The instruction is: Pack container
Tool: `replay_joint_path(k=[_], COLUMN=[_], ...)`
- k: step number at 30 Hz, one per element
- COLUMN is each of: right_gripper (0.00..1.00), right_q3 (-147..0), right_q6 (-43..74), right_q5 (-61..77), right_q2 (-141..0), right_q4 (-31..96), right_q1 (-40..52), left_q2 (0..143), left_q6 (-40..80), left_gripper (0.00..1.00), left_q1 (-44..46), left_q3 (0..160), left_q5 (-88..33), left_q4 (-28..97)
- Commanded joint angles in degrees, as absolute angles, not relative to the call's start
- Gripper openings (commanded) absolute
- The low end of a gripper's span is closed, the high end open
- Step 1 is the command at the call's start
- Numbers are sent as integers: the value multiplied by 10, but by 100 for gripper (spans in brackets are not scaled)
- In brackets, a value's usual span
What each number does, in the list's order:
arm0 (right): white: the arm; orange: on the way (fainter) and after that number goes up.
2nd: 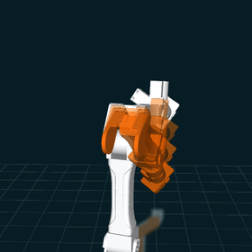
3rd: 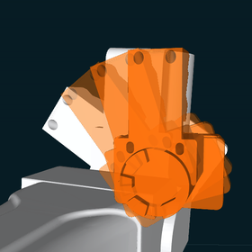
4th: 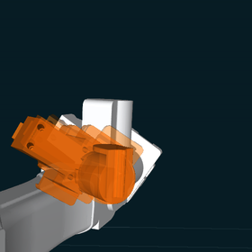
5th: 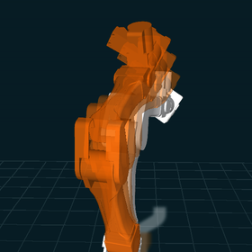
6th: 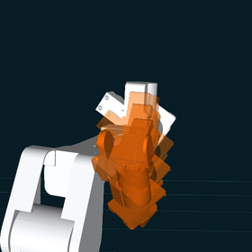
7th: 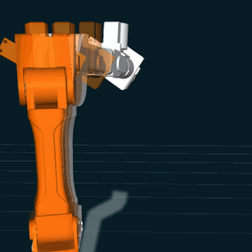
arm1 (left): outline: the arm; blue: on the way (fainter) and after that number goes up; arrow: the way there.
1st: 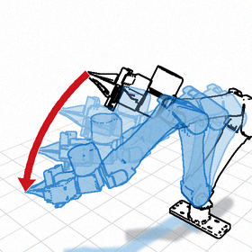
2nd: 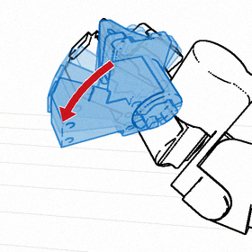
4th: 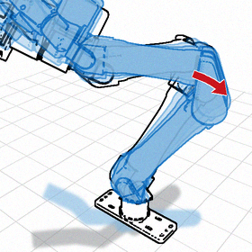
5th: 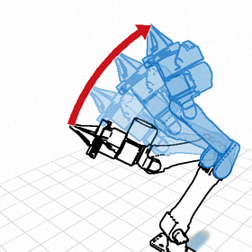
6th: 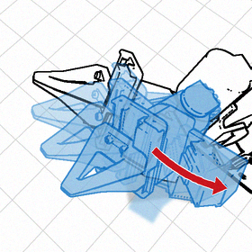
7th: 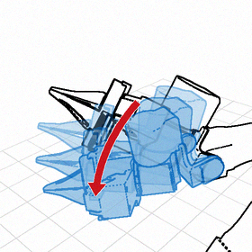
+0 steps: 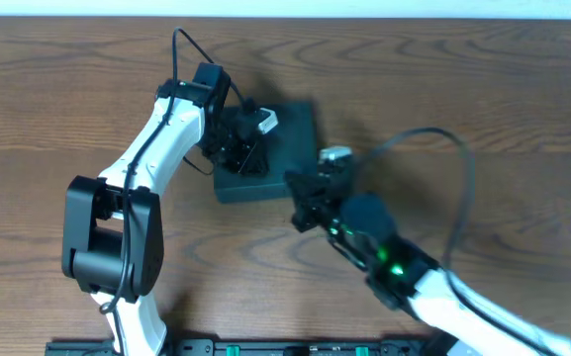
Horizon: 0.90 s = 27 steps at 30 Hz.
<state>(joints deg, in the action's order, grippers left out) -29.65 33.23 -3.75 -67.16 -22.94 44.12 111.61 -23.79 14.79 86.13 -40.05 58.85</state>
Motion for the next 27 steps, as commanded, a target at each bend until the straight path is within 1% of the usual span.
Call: replay_joint_path(k=[1, 3, 6, 7, 9, 10, 11, 12, 14, 15, 16, 17, 18, 19, 21, 27], right_gripper=[2, 2, 2, 5, 23, 29, 46, 59, 79, 91, 99, 99, 99, 99, 99, 99], right_q3=[-296, -296, -296, -296, -296, -296, -296, -296, -296, -296, -296, -296, -296, -296, -296, -296], right_q6=[244, 214, 191, 189, 189, 190, 190, 190, 190, 190, 190, 190, 190, 190, 190, 190], right_q5=[-119, -154, -172, -172, -172, -172, -171, -172, -171, -171, -171, -171, -171, -172, -171, -171], right_q2=[-593, -537, -478, -458, -423, -411, -395, -385, -367, -359, -355, -352, -350, -350, -352, -353], right_q4=[-187, -140, -88, -69, -36, -24, -5, 8, 33, 45, 54, 61, 67, 72, 81, 151], right_q1=[429, 423, 417, 416, 415, 415, 415, 415, 416, 416, 416, 416, 416, 415, 416, 416], left_q2=[1067, 1031, 975, 954, 905, 883, 857, 835, 788, 769, 751, 735, 719, 706, 680, 648], left_q6=[-222, -201, -163, -151, -128, -120, -112, -110, -102, -99, -98, -98, -98, -98, -92, -88], left_gripper=[6, 6, 6, 6, 6, 6, 6, 6, 6, 6, 17, 42, 63, 95, 95, 95], left_q1=[149, 149, 149, 149, 149, 149, 149, 149, 149, 149, 149, 149, 149, 149, 149, 149], left_q3=[914, 933, 947, 948, 948, 948, 948, 948, 948, 948, 948, 948, 948, 948, 948, 948], left_q5=[-400, -397, -358, -340, -299, -284, -271, -263, -248, -238, -230, -221, -212, -203, -187, -187], left_q4=[599, 597, 591, 588, 586, 587, 588, 589, 591, 592, 594, 596, 600, 602, 609, 620])
